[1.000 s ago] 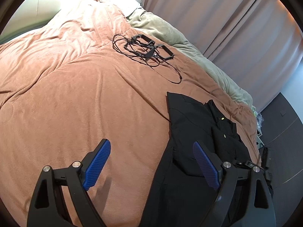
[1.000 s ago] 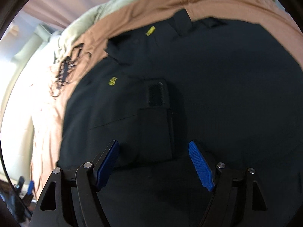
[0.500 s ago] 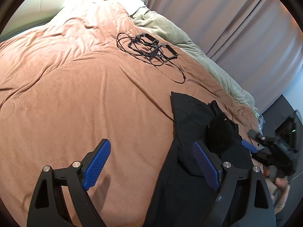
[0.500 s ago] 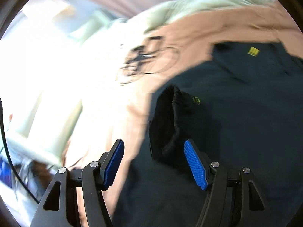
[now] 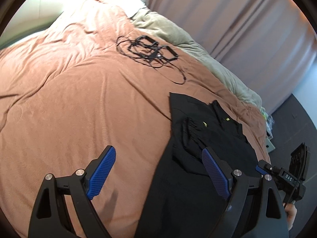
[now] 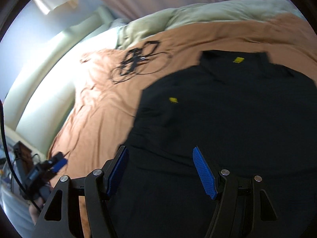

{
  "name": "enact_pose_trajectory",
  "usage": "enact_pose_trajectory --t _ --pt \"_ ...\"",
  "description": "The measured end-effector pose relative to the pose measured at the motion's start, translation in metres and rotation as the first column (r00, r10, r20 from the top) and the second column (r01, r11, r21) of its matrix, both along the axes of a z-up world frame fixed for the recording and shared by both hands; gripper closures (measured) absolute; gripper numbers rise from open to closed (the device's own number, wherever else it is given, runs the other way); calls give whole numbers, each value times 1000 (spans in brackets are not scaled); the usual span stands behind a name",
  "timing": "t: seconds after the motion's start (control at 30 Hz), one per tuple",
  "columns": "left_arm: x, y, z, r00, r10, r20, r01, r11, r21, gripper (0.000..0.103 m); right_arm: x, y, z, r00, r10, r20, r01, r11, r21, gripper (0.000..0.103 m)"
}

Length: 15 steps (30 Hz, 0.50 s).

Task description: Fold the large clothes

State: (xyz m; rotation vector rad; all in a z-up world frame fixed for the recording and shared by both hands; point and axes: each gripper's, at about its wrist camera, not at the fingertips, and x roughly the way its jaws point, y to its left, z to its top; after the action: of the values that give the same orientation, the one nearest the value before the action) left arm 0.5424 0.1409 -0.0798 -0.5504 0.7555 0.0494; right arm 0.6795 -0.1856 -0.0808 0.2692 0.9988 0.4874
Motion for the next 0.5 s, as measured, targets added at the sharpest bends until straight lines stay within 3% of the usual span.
enact_pose_trajectory --t 0.17,0.27,0.5 --pt "-20 -42 18 995 -98 31 95 992 85 13 -44 -73 16 993 -117 21 118 993 -30 34" --pt "-40 -63 24 987 -155 52 151 985 81 13 -74 -109 27 985 -167 50 169 984 -48 24" --pt "-86 -78 28 985 -166 38 163 983 79 12 -129 -168 31 969 -240 58 244 965 -91 16"
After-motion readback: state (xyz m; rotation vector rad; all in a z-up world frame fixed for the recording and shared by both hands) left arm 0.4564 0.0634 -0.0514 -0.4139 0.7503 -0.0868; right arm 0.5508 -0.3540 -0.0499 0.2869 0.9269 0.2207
